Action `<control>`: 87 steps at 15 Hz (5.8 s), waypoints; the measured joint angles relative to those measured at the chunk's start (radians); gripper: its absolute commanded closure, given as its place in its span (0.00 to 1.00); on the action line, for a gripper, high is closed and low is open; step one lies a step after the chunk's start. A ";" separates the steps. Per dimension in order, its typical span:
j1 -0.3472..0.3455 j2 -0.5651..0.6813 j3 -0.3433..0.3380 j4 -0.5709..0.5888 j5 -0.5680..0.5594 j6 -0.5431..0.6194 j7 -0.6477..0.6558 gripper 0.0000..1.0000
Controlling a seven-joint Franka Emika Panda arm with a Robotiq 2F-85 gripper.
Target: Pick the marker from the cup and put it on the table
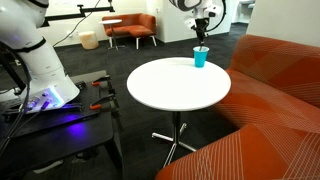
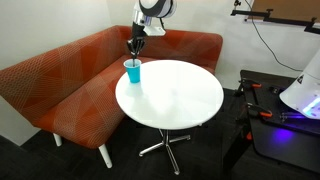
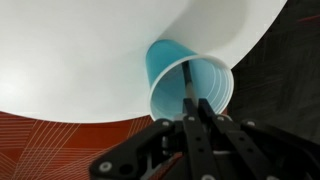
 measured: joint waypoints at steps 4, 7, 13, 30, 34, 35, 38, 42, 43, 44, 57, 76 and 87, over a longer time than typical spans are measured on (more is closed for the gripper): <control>0.025 -0.055 -0.025 -0.050 -0.021 0.000 0.057 0.98; 0.043 -0.110 -0.040 -0.106 -0.033 0.001 0.089 0.98; 0.073 -0.274 -0.050 -0.292 -0.063 0.080 0.097 0.98; 0.099 -0.753 -0.070 -0.963 -0.222 0.536 0.168 0.98; 0.078 -0.850 -0.088 -1.074 -0.416 0.543 0.333 0.98; 0.080 -0.870 -0.087 -1.095 -0.412 0.539 0.331 0.98; 0.095 -0.910 -0.073 -1.130 -0.315 0.475 0.268 0.98; 0.087 -0.924 -0.051 -1.111 -0.283 0.301 0.227 0.98; 0.080 -0.922 -0.045 -1.100 -0.296 0.260 0.229 0.98; 0.073 -0.919 -0.040 -1.087 -0.320 0.219 0.238 0.98; 0.122 -0.627 0.024 -0.773 -0.897 -0.200 0.613 0.98; 0.270 -0.346 0.026 -0.494 -1.019 -0.515 0.166 0.98; 0.197 -0.235 0.034 -0.404 -0.944 -0.341 -0.321 0.98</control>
